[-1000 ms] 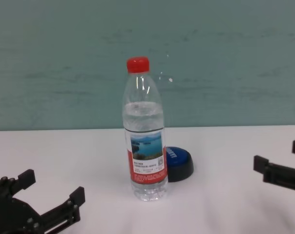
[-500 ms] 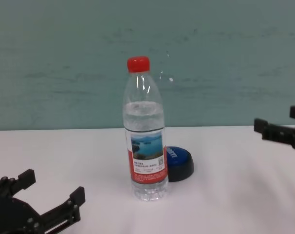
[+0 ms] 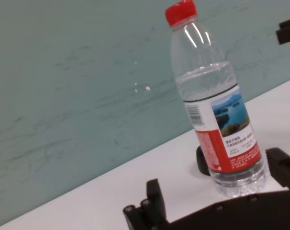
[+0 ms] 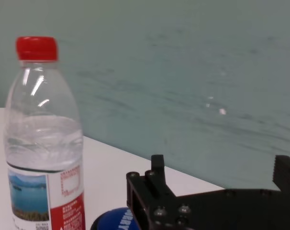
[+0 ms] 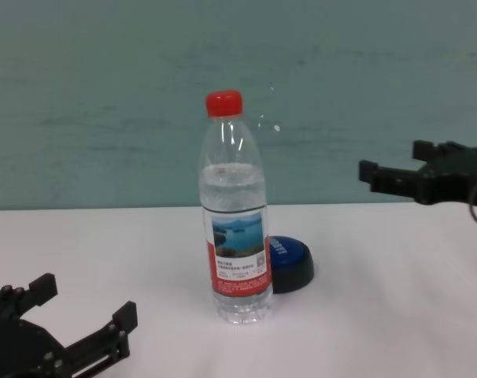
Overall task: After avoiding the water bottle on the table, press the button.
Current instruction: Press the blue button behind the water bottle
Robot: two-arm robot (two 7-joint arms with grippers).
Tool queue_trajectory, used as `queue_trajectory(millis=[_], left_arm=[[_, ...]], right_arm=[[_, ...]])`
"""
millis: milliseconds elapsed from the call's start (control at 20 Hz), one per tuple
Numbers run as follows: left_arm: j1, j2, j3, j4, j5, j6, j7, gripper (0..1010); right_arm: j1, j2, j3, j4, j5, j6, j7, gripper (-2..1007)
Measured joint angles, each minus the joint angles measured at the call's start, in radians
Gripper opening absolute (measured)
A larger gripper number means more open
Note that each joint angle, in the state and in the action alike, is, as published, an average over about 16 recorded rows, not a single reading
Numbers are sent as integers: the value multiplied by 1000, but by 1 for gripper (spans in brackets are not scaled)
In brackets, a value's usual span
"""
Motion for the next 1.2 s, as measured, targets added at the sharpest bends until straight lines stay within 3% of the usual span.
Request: queue_trajectory(millis=[550,1200], left_arm=[[0,0,0,0,0,0,0,1000],[0,0,0,0,0,0,0,1000]], right_arm=[[164,-52,-76,178,-10,-16,38,1004],[262,-95,-114,345,-23,-44,64,1004]])
